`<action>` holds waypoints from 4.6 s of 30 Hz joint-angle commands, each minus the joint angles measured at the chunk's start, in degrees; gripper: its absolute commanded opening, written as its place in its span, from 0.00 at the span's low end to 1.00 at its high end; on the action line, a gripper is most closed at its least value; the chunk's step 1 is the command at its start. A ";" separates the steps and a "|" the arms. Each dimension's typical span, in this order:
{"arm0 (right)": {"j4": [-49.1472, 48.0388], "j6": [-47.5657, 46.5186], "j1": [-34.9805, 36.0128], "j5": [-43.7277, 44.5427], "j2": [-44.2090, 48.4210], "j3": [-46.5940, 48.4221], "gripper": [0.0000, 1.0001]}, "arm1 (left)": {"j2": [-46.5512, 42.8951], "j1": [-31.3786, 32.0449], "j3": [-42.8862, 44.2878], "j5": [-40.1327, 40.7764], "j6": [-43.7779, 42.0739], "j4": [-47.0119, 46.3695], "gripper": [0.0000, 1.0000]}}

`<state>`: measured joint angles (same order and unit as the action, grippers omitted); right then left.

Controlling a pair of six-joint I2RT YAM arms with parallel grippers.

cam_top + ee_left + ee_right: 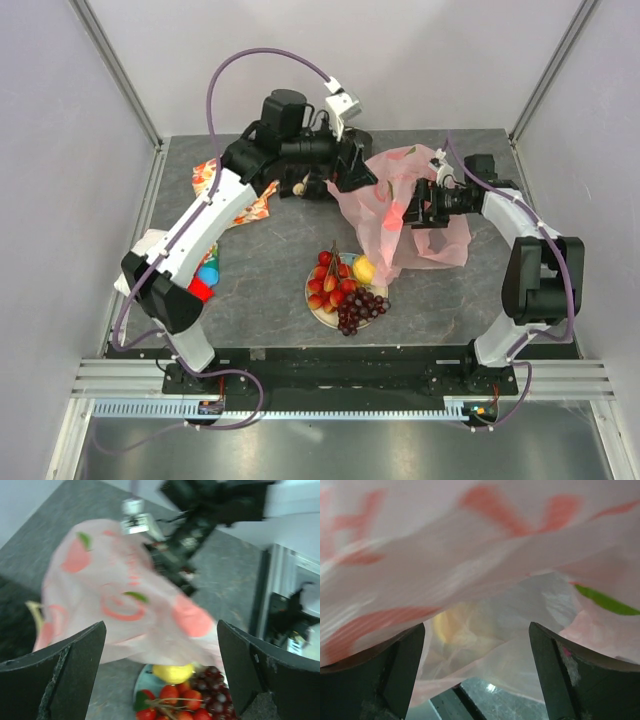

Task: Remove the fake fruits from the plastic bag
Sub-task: Adjust the plastic bag at the center of the board.

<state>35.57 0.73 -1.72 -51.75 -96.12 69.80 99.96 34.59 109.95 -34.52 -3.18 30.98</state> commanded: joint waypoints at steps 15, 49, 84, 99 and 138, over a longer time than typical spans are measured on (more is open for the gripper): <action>-13.07 15.79 5.14 5.34 -7.33 5.52 0.88 | 10.86 14.28 0.52 21.85 0.10 12.44 0.99; -39.53 38.82 12.52 23.44 1.63 -10.39 0.69 | 22.21 10.67 8.53 4.11 21.11 5.50 0.49; -25.40 7.54 0.15 45.70 11.79 -8.45 0.69 | 14.64 2.33 7.11 -2.83 -10.35 20.96 0.02; -24.34 5.60 11.03 16.15 6.40 -9.61 0.52 | 18.25 1.97 14.41 -13.02 -5.52 20.96 0.01; -39.09 6.30 11.48 46.81 -10.77 3.42 0.98 | 19.04 -1.37 12.57 -28.41 -11.58 26.15 0.01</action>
<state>-3.53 9.58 10.81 -13.47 -111.48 74.28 118.52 32.67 119.37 -59.59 -11.64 56.25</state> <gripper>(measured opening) 0.981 0.022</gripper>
